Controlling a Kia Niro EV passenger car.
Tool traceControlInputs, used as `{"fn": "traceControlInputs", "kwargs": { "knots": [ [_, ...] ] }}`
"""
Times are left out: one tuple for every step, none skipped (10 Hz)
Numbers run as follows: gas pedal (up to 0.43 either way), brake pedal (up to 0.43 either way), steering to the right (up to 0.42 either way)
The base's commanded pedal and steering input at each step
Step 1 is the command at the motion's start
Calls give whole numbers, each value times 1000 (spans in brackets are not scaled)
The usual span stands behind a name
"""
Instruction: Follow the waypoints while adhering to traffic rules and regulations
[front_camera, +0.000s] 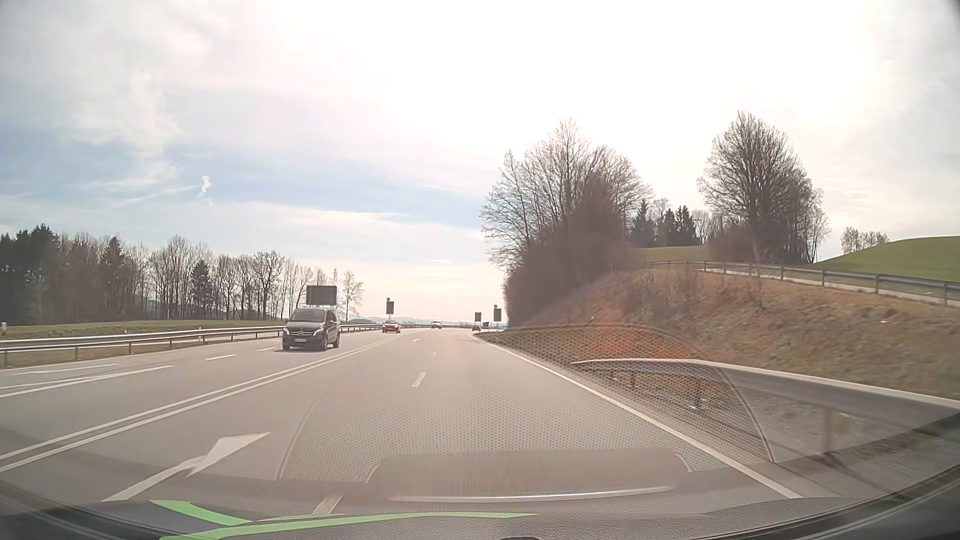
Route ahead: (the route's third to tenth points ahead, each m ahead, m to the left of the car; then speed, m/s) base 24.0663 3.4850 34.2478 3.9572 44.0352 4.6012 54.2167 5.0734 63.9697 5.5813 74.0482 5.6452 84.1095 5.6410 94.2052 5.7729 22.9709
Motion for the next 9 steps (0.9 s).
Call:
{"fn": "traceControlInputs", "kwargs": {
  "knots": [
    [240,0,-7],
    [240,0,-6],
    [240,0,-6],
    [240,0,-6],
    [240,0,-6],
    [240,0,-6],
    [240,0,-6],
    [240,0,-6],
    [240,0,-6]
  ]
}}
